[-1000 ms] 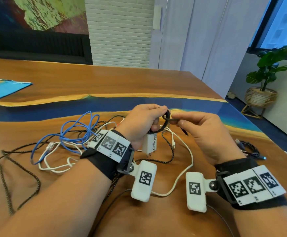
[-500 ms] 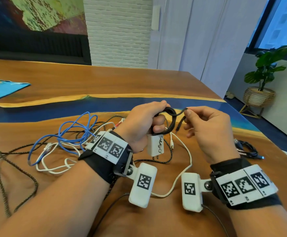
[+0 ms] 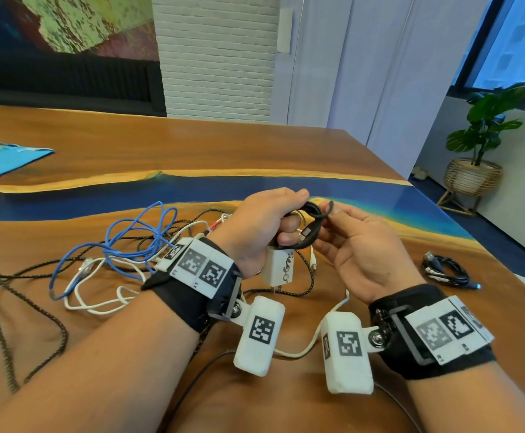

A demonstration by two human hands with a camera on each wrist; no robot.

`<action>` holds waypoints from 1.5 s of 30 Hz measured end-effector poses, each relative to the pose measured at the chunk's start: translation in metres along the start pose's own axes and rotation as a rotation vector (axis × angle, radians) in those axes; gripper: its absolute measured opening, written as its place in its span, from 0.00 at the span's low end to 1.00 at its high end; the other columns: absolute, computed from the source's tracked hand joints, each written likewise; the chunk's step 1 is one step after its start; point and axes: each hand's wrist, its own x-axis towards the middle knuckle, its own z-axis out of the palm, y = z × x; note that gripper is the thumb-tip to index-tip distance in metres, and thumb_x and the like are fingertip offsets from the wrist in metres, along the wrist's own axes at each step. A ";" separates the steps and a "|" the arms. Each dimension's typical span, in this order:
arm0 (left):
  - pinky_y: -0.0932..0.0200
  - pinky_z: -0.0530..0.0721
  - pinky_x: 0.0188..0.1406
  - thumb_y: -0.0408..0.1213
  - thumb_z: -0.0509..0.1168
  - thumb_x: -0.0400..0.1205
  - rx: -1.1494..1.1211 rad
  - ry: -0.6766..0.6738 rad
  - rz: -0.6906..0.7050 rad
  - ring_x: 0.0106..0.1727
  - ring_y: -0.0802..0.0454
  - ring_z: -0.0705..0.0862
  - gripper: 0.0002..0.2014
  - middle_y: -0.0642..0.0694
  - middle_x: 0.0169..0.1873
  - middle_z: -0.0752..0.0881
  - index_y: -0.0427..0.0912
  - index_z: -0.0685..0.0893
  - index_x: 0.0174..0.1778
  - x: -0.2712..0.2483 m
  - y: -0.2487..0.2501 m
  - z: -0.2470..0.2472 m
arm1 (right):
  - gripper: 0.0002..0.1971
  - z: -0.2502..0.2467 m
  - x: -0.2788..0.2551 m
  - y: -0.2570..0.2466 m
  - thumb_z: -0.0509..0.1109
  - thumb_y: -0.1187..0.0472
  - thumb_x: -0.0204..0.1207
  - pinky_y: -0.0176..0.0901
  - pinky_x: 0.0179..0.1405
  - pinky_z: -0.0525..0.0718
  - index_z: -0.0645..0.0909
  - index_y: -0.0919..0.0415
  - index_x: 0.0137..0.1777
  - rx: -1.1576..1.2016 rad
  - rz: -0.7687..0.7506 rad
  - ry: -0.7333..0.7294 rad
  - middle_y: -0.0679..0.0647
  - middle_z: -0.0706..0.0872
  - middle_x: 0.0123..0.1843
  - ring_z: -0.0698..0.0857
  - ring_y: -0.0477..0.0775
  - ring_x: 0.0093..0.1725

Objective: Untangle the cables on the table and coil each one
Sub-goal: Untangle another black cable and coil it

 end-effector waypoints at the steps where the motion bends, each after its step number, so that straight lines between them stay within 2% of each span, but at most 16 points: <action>1: 0.65 0.66 0.22 0.40 0.61 0.91 0.015 0.000 0.004 0.24 0.54 0.62 0.15 0.51 0.23 0.64 0.45 0.69 0.39 0.000 -0.001 0.000 | 0.08 -0.001 0.000 0.000 0.65 0.64 0.87 0.39 0.34 0.88 0.87 0.63 0.55 -0.016 0.021 -0.016 0.57 0.86 0.42 0.84 0.49 0.35; 5: 0.64 0.68 0.24 0.40 0.61 0.91 0.080 -0.020 0.028 0.24 0.53 0.64 0.15 0.51 0.23 0.66 0.44 0.74 0.38 0.000 -0.004 0.001 | 0.10 -0.007 0.001 -0.001 0.68 0.65 0.84 0.40 0.32 0.87 0.86 0.63 0.62 -0.010 0.082 -0.030 0.56 0.88 0.41 0.85 0.50 0.36; 9: 0.65 0.68 0.24 0.40 0.61 0.91 0.109 -0.053 0.045 0.24 0.54 0.64 0.14 0.50 0.24 0.66 0.44 0.74 0.39 0.000 -0.005 0.001 | 0.07 -0.007 0.001 0.000 0.70 0.66 0.82 0.40 0.31 0.88 0.84 0.63 0.58 -0.029 0.077 -0.015 0.56 0.88 0.38 0.85 0.50 0.33; 14: 0.65 0.66 0.23 0.39 0.61 0.91 0.109 -0.080 0.042 0.24 0.55 0.63 0.13 0.50 0.24 0.66 0.44 0.73 0.40 -0.001 -0.004 -0.001 | 0.13 -0.003 0.003 0.006 0.70 0.68 0.82 0.44 0.36 0.90 0.82 0.70 0.66 -0.075 0.053 0.006 0.62 0.88 0.44 0.86 0.53 0.35; 19: 0.67 0.67 0.22 0.39 0.62 0.91 0.069 -0.052 0.043 0.24 0.55 0.61 0.13 0.50 0.24 0.65 0.44 0.74 0.39 0.001 -0.003 -0.002 | 0.05 -0.002 0.004 0.005 0.66 0.71 0.85 0.43 0.36 0.90 0.81 0.63 0.56 0.088 0.022 0.017 0.59 0.88 0.41 0.86 0.52 0.36; 21: 0.66 0.67 0.23 0.39 0.63 0.90 0.097 -0.048 0.045 0.24 0.55 0.62 0.14 0.50 0.24 0.66 0.44 0.74 0.37 0.001 -0.004 -0.002 | 0.06 -0.001 0.003 0.006 0.67 0.70 0.84 0.44 0.36 0.90 0.81 0.65 0.58 0.054 0.032 -0.027 0.62 0.88 0.44 0.86 0.55 0.38; 24: 0.63 0.68 0.25 0.41 0.64 0.90 0.151 -0.009 0.069 0.23 0.54 0.64 0.16 0.50 0.23 0.68 0.45 0.74 0.36 0.003 -0.008 -0.001 | 0.07 -0.001 0.000 0.006 0.65 0.70 0.85 0.45 0.35 0.89 0.82 0.68 0.59 -0.140 0.060 -0.128 0.67 0.89 0.47 0.88 0.60 0.44; 26: 0.60 0.70 0.28 0.41 0.64 0.90 0.160 0.059 0.098 0.24 0.53 0.65 0.16 0.51 0.23 0.69 0.45 0.73 0.36 0.006 -0.010 -0.002 | 0.08 0.000 -0.002 0.005 0.62 0.73 0.86 0.48 0.41 0.88 0.83 0.70 0.57 -0.200 0.049 -0.167 0.66 0.91 0.46 0.90 0.59 0.46; 28: 0.56 0.71 0.31 0.42 0.63 0.91 0.156 0.137 0.139 0.24 0.53 0.66 0.16 0.52 0.23 0.70 0.46 0.74 0.36 0.010 -0.010 -0.004 | 0.14 0.001 -0.004 0.002 0.58 0.75 0.85 0.51 0.45 0.85 0.86 0.71 0.60 -0.204 0.015 -0.225 0.66 0.91 0.52 0.89 0.60 0.52; 30: 0.53 0.73 0.34 0.42 0.63 0.91 0.156 0.209 0.170 0.24 0.53 0.68 0.16 0.52 0.23 0.71 0.46 0.74 0.37 0.013 -0.010 -0.007 | 0.17 0.001 -0.007 0.000 0.62 0.72 0.82 0.50 0.47 0.83 0.86 0.67 0.66 -0.262 -0.046 -0.328 0.66 0.90 0.60 0.87 0.58 0.57; 32: 0.50 0.75 0.37 0.42 0.63 0.91 0.158 0.254 0.192 0.25 0.52 0.72 0.15 0.52 0.23 0.73 0.45 0.74 0.37 0.015 -0.009 -0.009 | 0.17 0.002 -0.008 0.001 0.70 0.63 0.79 0.52 0.48 0.82 0.86 0.58 0.68 -0.409 -0.123 -0.387 0.61 0.89 0.64 0.86 0.54 0.59; 35: 0.47 0.77 0.40 0.44 0.65 0.90 0.188 0.230 0.200 0.26 0.51 0.76 0.14 0.53 0.22 0.75 0.45 0.76 0.39 0.014 -0.011 -0.008 | 0.13 0.004 -0.006 0.007 0.78 0.57 0.77 0.51 0.43 0.83 0.89 0.54 0.61 -0.555 -0.175 -0.294 0.59 0.90 0.57 0.86 0.51 0.51; 38: 0.49 0.77 0.39 0.45 0.64 0.90 0.265 0.191 0.195 0.26 0.52 0.76 0.12 0.55 0.20 0.77 0.43 0.76 0.43 0.011 -0.012 -0.003 | 0.08 0.004 -0.005 0.010 0.76 0.66 0.79 0.47 0.42 0.86 0.92 0.58 0.56 -0.530 -0.181 -0.180 0.65 0.92 0.50 0.87 0.57 0.42; 41: 0.44 0.76 0.44 0.44 0.65 0.90 0.275 0.251 0.225 0.32 0.47 0.75 0.12 0.56 0.19 0.76 0.44 0.77 0.42 0.012 -0.008 -0.007 | 0.11 -0.001 -0.005 0.005 0.76 0.73 0.78 0.43 0.39 0.90 0.91 0.63 0.58 -0.560 -0.141 -0.162 0.60 0.91 0.39 0.90 0.54 0.38; 43: 0.45 0.76 0.46 0.44 0.65 0.90 0.252 0.326 0.227 0.32 0.47 0.75 0.12 0.56 0.19 0.76 0.45 0.78 0.40 0.014 -0.003 -0.015 | 0.10 -0.007 -0.005 -0.005 0.77 0.75 0.76 0.44 0.36 0.91 0.90 0.68 0.56 -0.579 -0.116 -0.135 0.67 0.91 0.37 0.90 0.57 0.36; 45: 0.46 0.75 0.46 0.43 0.65 0.90 0.205 0.362 0.221 0.30 0.49 0.74 0.14 0.55 0.19 0.75 0.46 0.77 0.38 0.015 -0.001 -0.018 | 0.07 -0.010 -0.008 -0.017 0.77 0.75 0.74 0.47 0.36 0.92 0.90 0.70 0.51 -0.565 -0.084 -0.193 0.74 0.89 0.39 0.88 0.61 0.36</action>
